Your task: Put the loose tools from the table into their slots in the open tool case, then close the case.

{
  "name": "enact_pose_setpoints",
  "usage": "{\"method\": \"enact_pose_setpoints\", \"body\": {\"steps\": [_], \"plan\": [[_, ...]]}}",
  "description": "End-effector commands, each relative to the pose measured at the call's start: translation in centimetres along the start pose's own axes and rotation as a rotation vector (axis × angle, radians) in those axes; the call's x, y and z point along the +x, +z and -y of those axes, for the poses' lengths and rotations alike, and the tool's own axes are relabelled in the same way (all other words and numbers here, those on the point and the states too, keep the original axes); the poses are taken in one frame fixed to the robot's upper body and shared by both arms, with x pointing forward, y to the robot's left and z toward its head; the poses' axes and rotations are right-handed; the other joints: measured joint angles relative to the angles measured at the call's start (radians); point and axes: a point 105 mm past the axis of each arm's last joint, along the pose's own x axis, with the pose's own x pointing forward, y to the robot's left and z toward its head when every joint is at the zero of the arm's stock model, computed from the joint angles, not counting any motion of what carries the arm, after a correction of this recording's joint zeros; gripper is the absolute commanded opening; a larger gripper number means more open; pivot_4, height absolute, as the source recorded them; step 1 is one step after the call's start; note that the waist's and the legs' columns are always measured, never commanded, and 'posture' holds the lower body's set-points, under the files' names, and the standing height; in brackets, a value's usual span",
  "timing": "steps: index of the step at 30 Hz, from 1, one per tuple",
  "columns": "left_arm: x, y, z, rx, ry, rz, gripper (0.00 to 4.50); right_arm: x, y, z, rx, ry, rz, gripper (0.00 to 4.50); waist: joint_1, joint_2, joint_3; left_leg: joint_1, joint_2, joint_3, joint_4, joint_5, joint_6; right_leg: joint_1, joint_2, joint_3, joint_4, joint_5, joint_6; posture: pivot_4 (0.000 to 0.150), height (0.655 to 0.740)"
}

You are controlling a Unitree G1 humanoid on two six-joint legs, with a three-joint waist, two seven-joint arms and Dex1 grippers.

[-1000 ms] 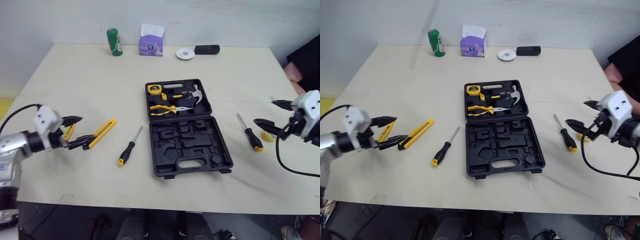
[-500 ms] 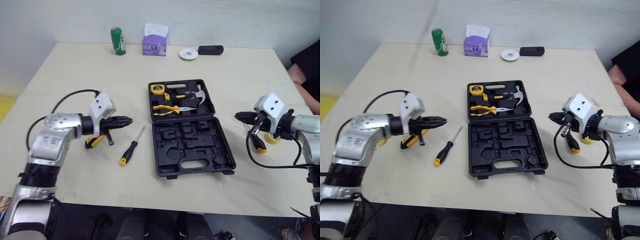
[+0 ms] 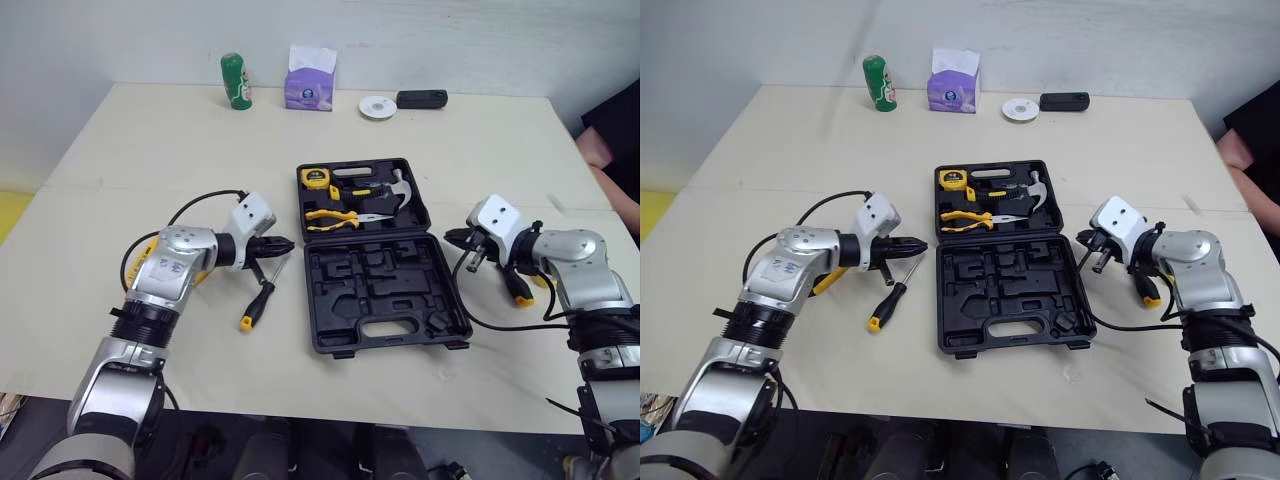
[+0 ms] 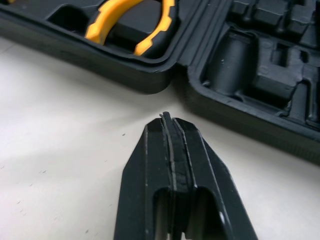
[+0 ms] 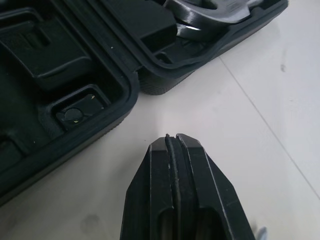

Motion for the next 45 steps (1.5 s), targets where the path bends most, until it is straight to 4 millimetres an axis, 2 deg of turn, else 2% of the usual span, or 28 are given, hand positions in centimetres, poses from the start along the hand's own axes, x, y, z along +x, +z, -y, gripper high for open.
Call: {"method": "enact_pose_setpoints", "body": {"steps": [1,8,14,17,23,31,35,41,45], "plan": [[0.6,1.4,-0.1,-0.011,0.01,0.04,0.03,0.4,1.0,0.6,-0.038,-0.015,0.035,0.0,0.0,0.0,0.0,0.0,0.0,0.0,0.0,0.0,0.0,0.0,0.0,0.0,0.0,0.0,0.0,0.15,0.74],[2.4,1.7,0.8,-0.004,-0.014,0.024,0.03,1.2,0.9,0.3,-0.034,-0.002,0.049,0.0,0.0,0.0,0.0,-0.001,0.001,0.0,0.001,0.0,0.0,0.0,0.001,0.0,0.0,0.0,0.0,0.15,0.74],[2.8,1.5,1.1,-0.009,-0.013,0.025,0.03,1.7,1.3,-0.5,-0.039,0.038,0.078,0.0,0.001,0.0,0.0,-0.002,0.001,-0.002,0.003,0.0,0.0,0.001,0.001,0.0,0.0,0.0,0.0,0.15,0.74],[2.8,1.5,1.2,-0.003,-0.022,0.025,0.03,1.5,1.1,-1.6,-0.047,0.112,0.083,0.0,0.0,0.0,0.0,-0.002,0.001,-0.002,0.003,0.0,0.0,0.001,0.001,0.0,0.0,0.0,0.0,0.15,0.74],[3.1,2.4,2.2,0.052,-0.099,0.061,0.03,0.5,0.9,-2.4,-0.04,0.157,0.087,0.0,0.002,0.0,0.0,-0.003,0.001,-0.002,0.003,0.0,0.0,0.001,0.001,0.0,-0.001,0.0,0.0,0.15,0.74],[2.0,2.8,4.1,0.142,-0.25,0.066,0.03,-2.1,0.8,-4.4,-0.048,0.215,0.085,0.0,0.007,0.0,0.0,-0.005,0.001,-0.004,0.004,0.0,0.0,0.0,0.001,-0.001,-0.001,0.0,0.0,0.15,0.74],[1.7,2.0,5.2,0.166,-0.295,0.03,0.03,-3.0,0.8,-5.9,-0.047,0.258,0.064,0.0,0.008,0.0,0.0,-0.009,0.002,-0.006,0.008,0.0,0.0,-0.002,0.002,-0.002,-0.001,0.0,0.0,0.15,0.74],[0.8,1.4,5.5,0.174,-0.307,0.009,0.03,-3.6,1.1,-8.0,-0.052,0.298,0.051,0.0,0.01,0.0,0.0,-0.01,0.003,-0.007,0.012,-0.001,-0.001,-0.001,0.003,-0.002,0.0,0.0,-0.001,0.15,0.74],[-0.3,0.8,5.4,0.181,-0.313,-0.017,0.03,-3.5,1.4,-8.6,-0.052,0.291,0.057,0.0,0.006,0.0,0.0,-0.01,0.004,-0.007,0.012,-0.002,-0.001,-0.002,0.004,-0.002,0.0,0.0,-0.001,0.15,0.74]]}}
